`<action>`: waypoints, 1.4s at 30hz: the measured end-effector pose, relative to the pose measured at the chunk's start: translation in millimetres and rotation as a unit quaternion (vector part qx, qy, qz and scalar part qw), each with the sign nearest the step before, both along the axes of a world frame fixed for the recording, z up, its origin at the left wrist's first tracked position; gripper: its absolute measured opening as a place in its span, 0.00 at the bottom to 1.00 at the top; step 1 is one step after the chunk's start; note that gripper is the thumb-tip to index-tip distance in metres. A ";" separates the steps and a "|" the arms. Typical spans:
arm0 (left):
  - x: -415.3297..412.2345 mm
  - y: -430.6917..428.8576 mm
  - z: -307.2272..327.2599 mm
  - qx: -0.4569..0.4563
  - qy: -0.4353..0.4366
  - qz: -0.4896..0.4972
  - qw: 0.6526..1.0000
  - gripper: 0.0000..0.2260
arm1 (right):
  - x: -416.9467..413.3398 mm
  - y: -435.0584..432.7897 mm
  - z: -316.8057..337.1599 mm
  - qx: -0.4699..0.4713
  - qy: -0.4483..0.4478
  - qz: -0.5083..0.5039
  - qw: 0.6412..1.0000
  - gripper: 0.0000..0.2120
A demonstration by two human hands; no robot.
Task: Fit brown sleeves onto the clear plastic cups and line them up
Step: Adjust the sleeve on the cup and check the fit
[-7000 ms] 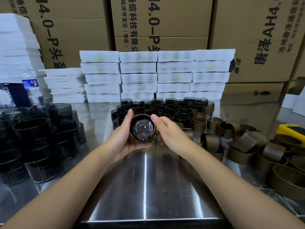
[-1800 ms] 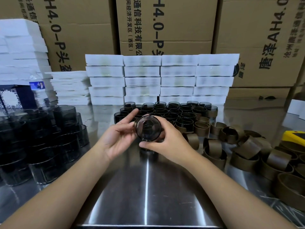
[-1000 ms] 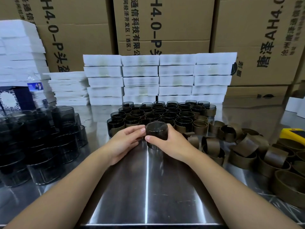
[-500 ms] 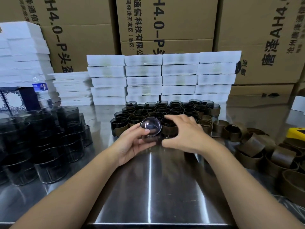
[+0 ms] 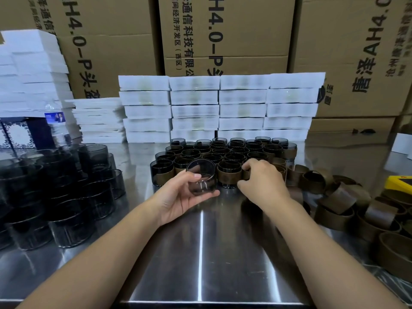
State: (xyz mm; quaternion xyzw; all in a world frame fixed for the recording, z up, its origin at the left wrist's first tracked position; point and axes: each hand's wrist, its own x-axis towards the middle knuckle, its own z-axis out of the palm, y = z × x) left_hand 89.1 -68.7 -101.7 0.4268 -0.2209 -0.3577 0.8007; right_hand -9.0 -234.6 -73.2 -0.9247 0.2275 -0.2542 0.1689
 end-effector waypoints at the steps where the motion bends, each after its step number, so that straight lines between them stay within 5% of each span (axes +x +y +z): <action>1: -0.4 -0.1 0.3 -0.004 0.001 0.000 1.000 0.21 | 1.9 1.5 0.0 0.026 -0.041 0.020 0.999 0.17; 5: -2.1 0.0 1.4 0.002 -0.001 -0.007 1.000 0.25 | 3.4 12.5 4.0 0.086 -0.236 0.099 0.963 0.14; 9: -4.1 -0.3 1.1 0.049 -0.033 -0.014 0.998 0.23 | -0.6 23.5 3.3 0.056 -0.311 0.166 0.934 0.15; 13: -6.9 0.8 2.5 0.089 -0.062 -0.047 0.993 0.30 | -1.0 32.3 -3.4 -0.005 -0.326 0.232 0.917 0.18; 22: -4.3 -0.1 2.7 0.086 -0.089 -0.065 0.990 0.26 | 1.3 57.9 -19.2 -0.040 -0.281 0.341 0.896 0.31; 29: -1.7 -0.2 -1.4 0.059 -0.095 -0.078 0.991 0.27 | 1.0 56.0 -20.5 -0.039 -0.284 0.361 0.887 0.33; 34: 0.8 1.0 -2.3 0.033 -0.063 -0.068 0.995 0.22 | 3.5 55.7 -19.1 -0.047 -0.376 0.328 0.866 0.26; 37: 3.1 0.7 -3.0 0.009 -0.050 -0.027 0.998 0.23 | 4.0 53.1 -18.2 0.000 -0.373 0.268 0.888 0.24; 42: 7.7 -1.7 -4.2 -0.033 -0.049 0.024 0.998 0.23 | 10.0 48.5 -21.9 0.207 -0.241 0.239 0.917 0.25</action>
